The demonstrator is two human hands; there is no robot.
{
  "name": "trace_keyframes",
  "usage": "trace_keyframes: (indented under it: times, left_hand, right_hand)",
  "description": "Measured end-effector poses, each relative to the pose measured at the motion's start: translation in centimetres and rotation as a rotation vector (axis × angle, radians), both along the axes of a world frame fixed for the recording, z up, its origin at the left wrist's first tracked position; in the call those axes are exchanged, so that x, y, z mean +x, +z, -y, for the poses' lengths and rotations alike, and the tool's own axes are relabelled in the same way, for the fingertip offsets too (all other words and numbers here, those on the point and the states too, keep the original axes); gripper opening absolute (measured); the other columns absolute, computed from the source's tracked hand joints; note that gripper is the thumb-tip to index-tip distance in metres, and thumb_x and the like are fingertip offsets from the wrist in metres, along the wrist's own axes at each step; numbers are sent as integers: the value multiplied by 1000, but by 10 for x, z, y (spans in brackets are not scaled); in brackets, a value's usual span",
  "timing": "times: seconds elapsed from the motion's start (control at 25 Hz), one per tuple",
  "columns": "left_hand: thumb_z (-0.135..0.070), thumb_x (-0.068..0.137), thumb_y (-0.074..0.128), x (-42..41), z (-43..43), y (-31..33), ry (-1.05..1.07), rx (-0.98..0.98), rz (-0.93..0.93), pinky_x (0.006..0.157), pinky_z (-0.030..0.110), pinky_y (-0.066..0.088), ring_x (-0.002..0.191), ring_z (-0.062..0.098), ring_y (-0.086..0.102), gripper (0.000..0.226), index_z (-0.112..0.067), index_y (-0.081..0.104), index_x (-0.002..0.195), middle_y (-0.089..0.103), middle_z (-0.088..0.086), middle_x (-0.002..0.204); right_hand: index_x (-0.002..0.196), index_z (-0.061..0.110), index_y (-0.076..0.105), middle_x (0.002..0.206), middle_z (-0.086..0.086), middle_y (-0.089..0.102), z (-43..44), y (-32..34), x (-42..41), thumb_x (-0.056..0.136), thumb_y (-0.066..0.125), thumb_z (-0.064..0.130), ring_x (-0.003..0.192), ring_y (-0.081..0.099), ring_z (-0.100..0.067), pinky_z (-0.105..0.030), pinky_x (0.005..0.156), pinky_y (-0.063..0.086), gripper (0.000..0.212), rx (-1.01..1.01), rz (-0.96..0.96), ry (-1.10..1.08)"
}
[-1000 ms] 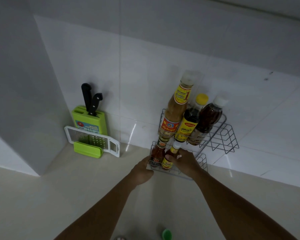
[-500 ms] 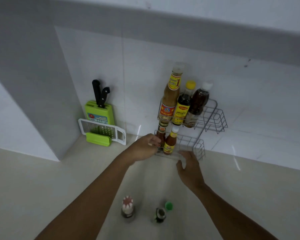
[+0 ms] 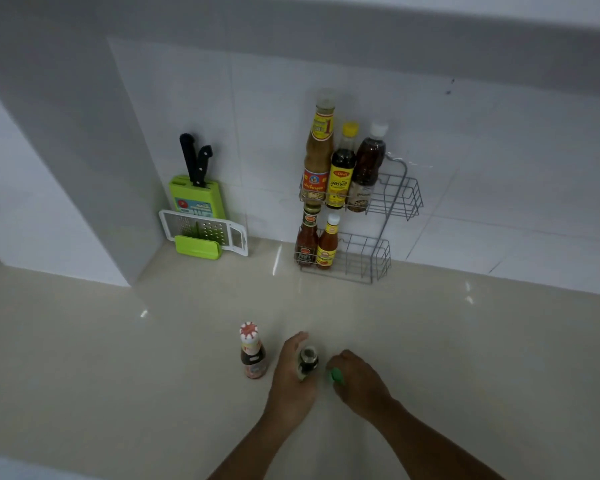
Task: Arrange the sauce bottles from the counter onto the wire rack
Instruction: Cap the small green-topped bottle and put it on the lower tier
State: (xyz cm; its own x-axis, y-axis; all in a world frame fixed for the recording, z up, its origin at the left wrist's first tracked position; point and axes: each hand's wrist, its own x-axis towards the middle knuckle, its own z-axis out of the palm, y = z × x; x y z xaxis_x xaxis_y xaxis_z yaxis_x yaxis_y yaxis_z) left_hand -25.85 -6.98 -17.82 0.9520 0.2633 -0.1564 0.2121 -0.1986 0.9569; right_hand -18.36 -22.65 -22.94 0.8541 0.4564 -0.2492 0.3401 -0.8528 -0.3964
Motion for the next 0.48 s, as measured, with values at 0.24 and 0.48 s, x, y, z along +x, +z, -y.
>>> trace_keyframes:
  times: [0.24, 0.48]
  left_hand:
    - [-3, 75, 76, 10, 4, -58, 138, -58, -173, 88, 10, 39, 117, 14, 58, 63, -18, 51, 131, 60, -3, 126]
    - [-21, 81, 79, 17, 4, -49, -82, 19, -68, 78, 4, 41, 97, -19, 57, 40, -41, 58, 109, 68, -27, 103]
  right_hand:
    - [105, 30, 77, 93, 4, 58, 9, 27, -16, 82, 74, 24, 75, 60, -5, -3, 72, 41, 24, 426, 34, -374]
    - [82, 23, 77, 75, 8, 75, 6, 94, -13, 72, 91, 24, 67, 69, -4, -11, 63, 52, 18, 790, -5, -521]
